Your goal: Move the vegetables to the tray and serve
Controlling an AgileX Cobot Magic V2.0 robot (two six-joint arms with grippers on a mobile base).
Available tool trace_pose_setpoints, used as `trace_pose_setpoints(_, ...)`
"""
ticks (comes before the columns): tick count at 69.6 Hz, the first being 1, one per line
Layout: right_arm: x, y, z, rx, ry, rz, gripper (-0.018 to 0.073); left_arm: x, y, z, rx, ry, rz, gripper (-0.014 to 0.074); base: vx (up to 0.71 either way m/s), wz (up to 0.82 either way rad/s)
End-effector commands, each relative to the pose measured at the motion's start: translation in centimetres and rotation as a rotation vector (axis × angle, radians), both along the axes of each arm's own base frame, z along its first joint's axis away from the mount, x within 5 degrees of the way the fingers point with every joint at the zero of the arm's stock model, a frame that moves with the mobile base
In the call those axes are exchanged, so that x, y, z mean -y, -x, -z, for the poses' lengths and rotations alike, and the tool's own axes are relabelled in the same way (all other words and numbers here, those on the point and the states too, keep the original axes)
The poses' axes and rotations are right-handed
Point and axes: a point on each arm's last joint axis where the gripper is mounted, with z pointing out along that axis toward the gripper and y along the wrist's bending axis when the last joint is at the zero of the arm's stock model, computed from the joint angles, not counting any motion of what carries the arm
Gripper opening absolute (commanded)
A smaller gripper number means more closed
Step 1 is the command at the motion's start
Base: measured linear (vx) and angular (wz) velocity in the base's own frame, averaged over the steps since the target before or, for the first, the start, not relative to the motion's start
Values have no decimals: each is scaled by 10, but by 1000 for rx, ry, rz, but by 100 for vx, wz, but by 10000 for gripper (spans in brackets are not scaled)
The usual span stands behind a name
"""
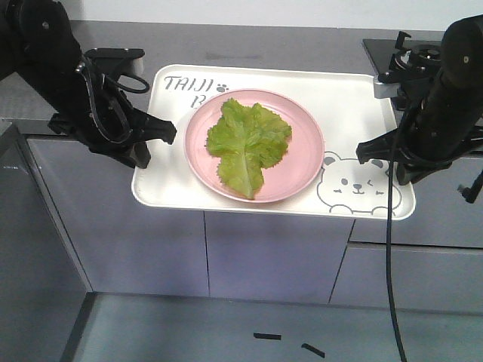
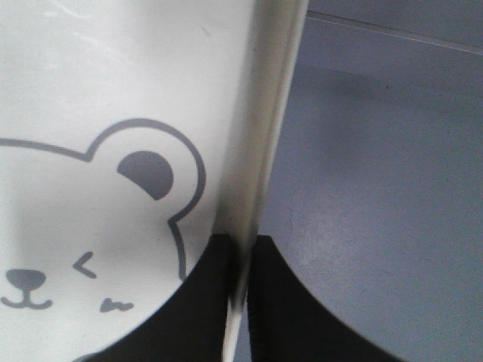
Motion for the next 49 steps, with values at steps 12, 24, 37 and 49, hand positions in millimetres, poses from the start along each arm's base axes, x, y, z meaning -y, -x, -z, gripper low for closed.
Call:
trace_pose_setpoints(12,-13,6,-31,137,-106,-51,-10,17,13,-39,124,193,39,-6,4,-3)
trace_pose_setpoints(24,-13,6,-31,137,-106,-51,-10,17,13,-39,124,193,39,-6,4,1)
trace_pose_setpoints(37,-13,6,-31,137,-106,-51,-10,17,13,-39,124,193,39,-6,3,1)
trace_pose_setpoints(49,-13,6,-31,137,-106,-51,-10,17,13,-39,124,193,39,-6,4,1)
